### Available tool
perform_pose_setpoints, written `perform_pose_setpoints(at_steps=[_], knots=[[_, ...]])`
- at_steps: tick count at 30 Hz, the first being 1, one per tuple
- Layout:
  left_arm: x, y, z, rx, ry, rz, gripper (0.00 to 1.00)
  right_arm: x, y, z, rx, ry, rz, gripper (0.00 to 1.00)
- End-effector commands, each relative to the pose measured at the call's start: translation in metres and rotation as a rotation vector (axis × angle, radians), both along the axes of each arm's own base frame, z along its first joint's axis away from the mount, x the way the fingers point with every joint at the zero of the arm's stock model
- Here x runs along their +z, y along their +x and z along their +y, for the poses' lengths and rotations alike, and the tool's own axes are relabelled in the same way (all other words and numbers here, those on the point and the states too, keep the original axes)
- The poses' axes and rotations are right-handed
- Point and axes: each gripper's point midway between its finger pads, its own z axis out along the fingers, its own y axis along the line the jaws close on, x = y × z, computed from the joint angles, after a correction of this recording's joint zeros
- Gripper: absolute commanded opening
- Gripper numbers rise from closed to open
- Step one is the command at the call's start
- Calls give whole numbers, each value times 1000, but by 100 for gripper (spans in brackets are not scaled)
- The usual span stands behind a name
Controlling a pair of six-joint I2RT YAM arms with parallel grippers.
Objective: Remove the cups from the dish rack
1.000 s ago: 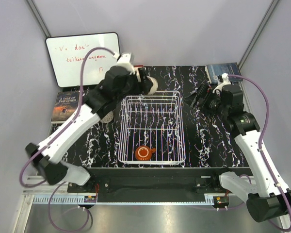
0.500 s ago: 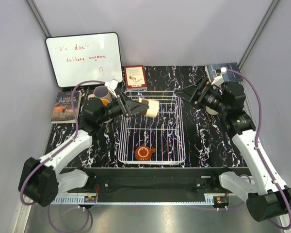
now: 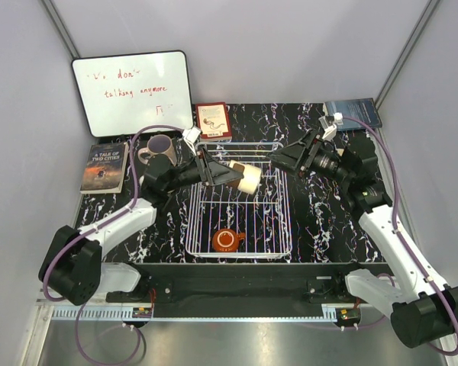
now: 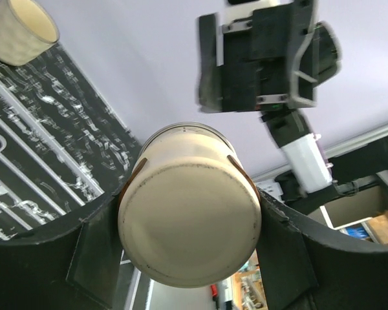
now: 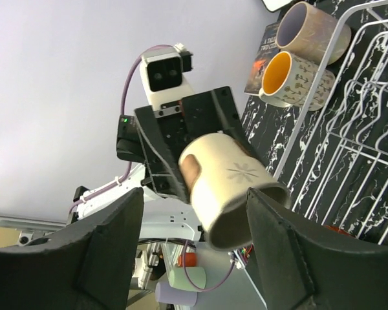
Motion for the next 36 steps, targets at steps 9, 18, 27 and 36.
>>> perform_pose_setpoints(at_steps=[9,18,27,36], knots=[[18,31,2,184,12,-144,0,30,-17,13,87,25,-70,73],[44,33,-11,117,-77,-161,0,21,-16,19,117,20,-41,73],[49,12,-23,47,-101,-164,0,10,-2,28,136,18,-33,73],[36,-3,-34,-27,-107,-136,0,9,4,39,180,25,-38,32]])
